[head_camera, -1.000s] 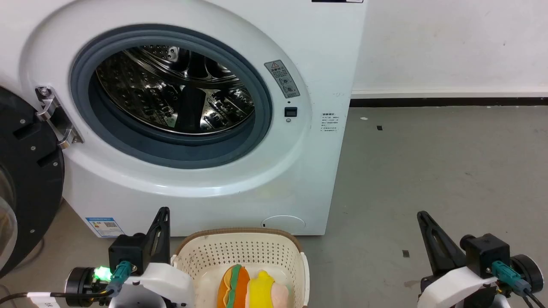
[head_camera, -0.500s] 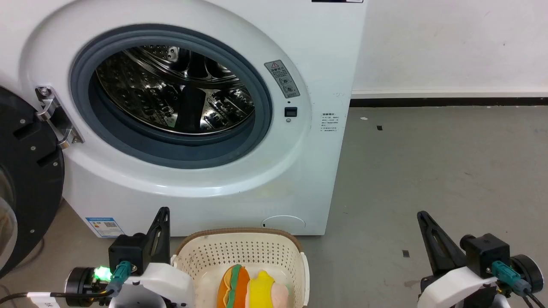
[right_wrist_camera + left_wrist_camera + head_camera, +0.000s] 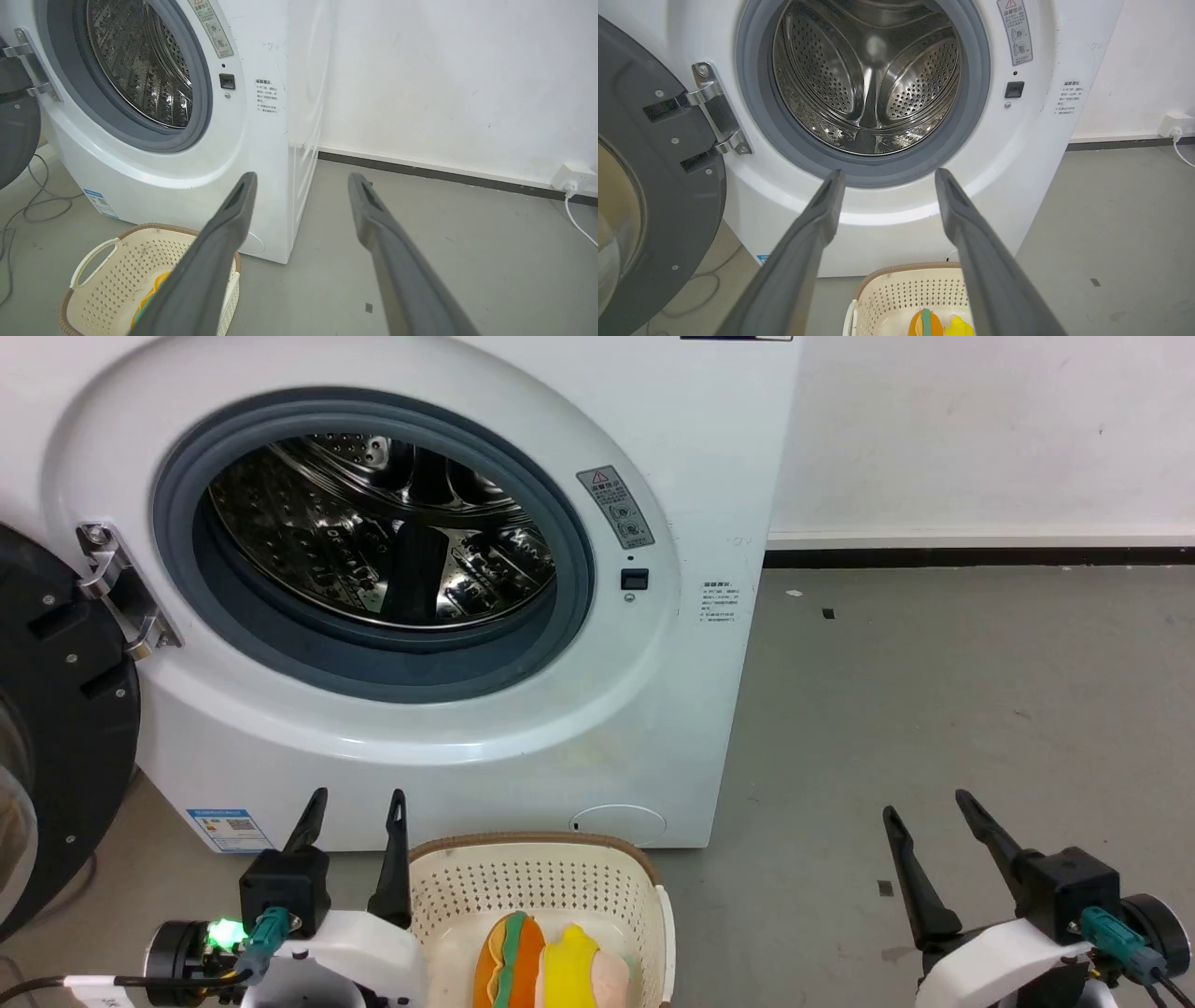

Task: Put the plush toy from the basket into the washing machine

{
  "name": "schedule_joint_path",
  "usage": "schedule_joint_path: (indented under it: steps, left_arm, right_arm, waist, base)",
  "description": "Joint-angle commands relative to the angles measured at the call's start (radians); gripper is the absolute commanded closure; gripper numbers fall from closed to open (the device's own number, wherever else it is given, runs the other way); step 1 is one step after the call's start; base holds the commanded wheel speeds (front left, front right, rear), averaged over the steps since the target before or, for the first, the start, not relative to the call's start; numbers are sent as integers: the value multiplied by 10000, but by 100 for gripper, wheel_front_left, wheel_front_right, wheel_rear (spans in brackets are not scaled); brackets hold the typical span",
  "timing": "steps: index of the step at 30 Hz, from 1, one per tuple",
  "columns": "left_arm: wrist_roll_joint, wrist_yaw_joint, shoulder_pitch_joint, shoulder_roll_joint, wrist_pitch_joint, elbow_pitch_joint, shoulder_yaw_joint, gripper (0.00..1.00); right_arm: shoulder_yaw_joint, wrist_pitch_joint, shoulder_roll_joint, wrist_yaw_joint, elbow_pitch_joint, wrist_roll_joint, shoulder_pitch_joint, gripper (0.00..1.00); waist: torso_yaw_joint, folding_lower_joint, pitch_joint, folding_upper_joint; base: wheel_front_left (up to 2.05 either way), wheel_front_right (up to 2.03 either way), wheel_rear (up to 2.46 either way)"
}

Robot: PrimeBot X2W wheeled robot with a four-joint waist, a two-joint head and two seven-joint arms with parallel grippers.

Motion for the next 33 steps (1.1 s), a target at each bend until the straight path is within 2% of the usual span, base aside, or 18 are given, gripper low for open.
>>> schedule_joint_path:
  steps: [1,17,33]
  left_arm:
    - [-58,96,-61,2,-135,61,-62,0]
    - [-222,212,-721,3,-449,931,-275,0]
    - [-484,11,-2374,33,-766,3485,-533,0]
  right_arm:
    - [-91,-109,0,-1,-46,98,2,0]
    - [-373,-421,0,-2,-180,312,-220,0]
    - [-555,-753,-1,-3,-477,629,-895,0]
  waist:
    - [-1,0,15,0]
    - [-46,0,541,0]
    - [-319,0,1979,0]
  base:
    - [0,0,0]
    - [0,0,0]
    - [0,0,0]
